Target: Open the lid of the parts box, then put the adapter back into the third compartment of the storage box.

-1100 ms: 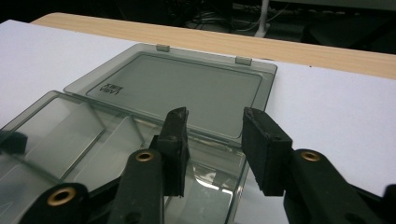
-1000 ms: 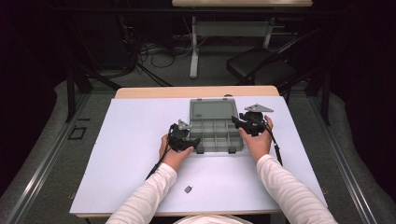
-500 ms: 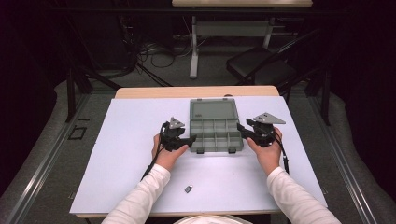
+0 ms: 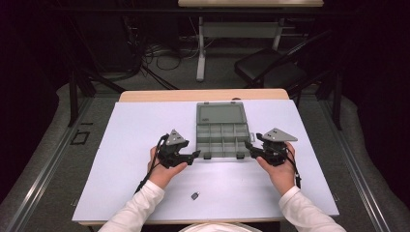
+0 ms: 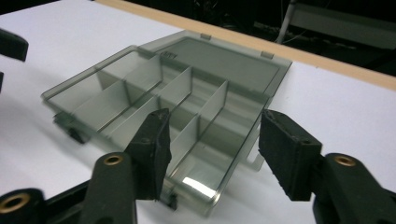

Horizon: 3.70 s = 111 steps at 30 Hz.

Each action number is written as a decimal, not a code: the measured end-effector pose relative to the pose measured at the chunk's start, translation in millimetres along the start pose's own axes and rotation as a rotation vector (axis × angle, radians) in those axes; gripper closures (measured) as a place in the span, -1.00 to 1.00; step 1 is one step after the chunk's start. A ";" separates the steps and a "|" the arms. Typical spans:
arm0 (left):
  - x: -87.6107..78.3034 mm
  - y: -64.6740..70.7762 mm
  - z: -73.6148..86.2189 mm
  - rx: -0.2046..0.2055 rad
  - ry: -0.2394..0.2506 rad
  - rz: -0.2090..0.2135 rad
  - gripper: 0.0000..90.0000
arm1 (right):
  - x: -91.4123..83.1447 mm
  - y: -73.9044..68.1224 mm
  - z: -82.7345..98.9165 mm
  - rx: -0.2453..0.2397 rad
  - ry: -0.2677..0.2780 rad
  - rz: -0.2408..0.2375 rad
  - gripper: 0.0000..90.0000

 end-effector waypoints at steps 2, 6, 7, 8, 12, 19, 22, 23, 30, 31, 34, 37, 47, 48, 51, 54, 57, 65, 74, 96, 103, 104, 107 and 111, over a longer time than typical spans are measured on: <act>-7.0 2.7 3.6 0.000 0.010 0.025 -0.30 | -2.5 -4.7 3.0 0.012 -0.006 -0.009 -0.17; -14.9 6.3 11.0 -0.001 0.010 0.054 -0.40 | -7.2 -9.9 6.9 0.015 -0.022 0.003 -0.39; -16.7 6.8 12.4 -0.004 0.011 0.058 -0.41 | -8.0 -11.6 8.4 0.018 -0.023 -0.002 -0.41; -18.7 7.7 13.4 -0.015 0.012 0.067 -0.43 | -8.5 -13.0 10.2 0.021 -0.027 -0.003 -0.46; -29.3 10.8 16.5 -0.043 0.024 0.069 -0.51 | -9.8 -19.8 15.1 0.034 -0.026 -0.028 -0.65; -51.3 17.0 30.5 -0.048 0.060 0.060 -0.53 | -22.7 -30.6 19.9 0.079 0.009 -0.050 -0.67; -59.0 17.4 36.8 -0.066 0.065 0.043 -0.53 | -29.4 -34.6 21.5 0.094 0.026 -0.058 -0.68; -60.8 17.3 38.6 -0.068 0.066 0.037 -0.53 | -31.7 -36.6 21.8 0.096 0.036 -0.066 -0.68; -66.6 19.6 46.7 -0.066 0.067 0.013 -0.53 | -38.4 -44.5 24.4 0.049 0.052 -0.051 -0.68; -66.4 20.1 47.0 -0.063 0.068 0.008 -0.53 | -38.1 -44.5 24.5 0.047 0.053 -0.049 -0.68; -65.5 21.2 47.0 -0.058 0.068 0.011 -0.53 | -35.7 -44.1 26.1 0.049 0.054 -0.050 -0.68; -64.9 23.0 47.3 -0.051 0.066 0.014 -0.52 | -34.1 -43.6 27.8 0.060 0.049 -0.054 -0.67; -65.8 31.3 46.9 -0.039 0.064 0.033 -0.48 | -33.5 -42.8 28.1 0.059 0.058 -0.047 -0.67; -65.8 32.1 47.0 -0.037 0.063 0.036 -0.46 | -33.0 -42.9 28.3 0.060 0.058 -0.049 -0.66; -66.0 36.4 47.8 -0.035 0.055 0.041 -0.45 | -32.5 -42.8 29.4 0.061 0.050 -0.048 -0.66; -65.9 40.0 47.8 -0.025 0.051 0.038 -0.37 | -32.5 -42.5 29.5 0.064 0.056 -0.047 -0.66; -65.4 43.3 47.2 -0.028 0.051 0.044 -0.35 | -33.7 -41.9 30.4 0.062 0.052 -0.046 -0.66; -64.8 52.6 50.9 -0.018 0.030 0.049 -0.21 | -33.2 -42.8 32.0 0.080 0.058 -0.053 -0.65; -61.3 57.6 53.9 0.006 0.014 0.068 -0.09 | -33.2 -42.9 32.3 0.074 0.057 -0.052 -0.65; -46.2 75.3 75.0 -0.040 -0.168 0.048 0.13 | -30.6 -42.6 34.5 0.086 0.045 -0.067 -0.62; -44.7 76.9 77.8 -0.054 -0.193 0.058 0.31 | -30.7 -40.5 35.4 0.100 0.043 -0.066 -0.61; -44.8 76.8 78.5 -0.048 -0.203 0.058 0.32 | -31.0 -40.2 35.6 0.099 0.038 -0.066 -0.61; -43.9 78.6 79.7 -0.041 -0.207 0.059 0.36 | -30.0 -40.1 35.5 0.104 0.046 -0.067 -0.61; -43.2 80.5 81.3 -0.038 -0.219 0.057 0.40 | -30.4 -39.7 35.6 0.104 0.044 -0.067 -0.61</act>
Point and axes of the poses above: each handheld gripper's, and its own axes: x roughly forward along the jaws, z roughly out of its underside, y roughly to its right, the point moved 7 cm from there along x, roughly forward along the jaws, and after that the axes turned 12 degrees about -z, right-handed, at the moved point
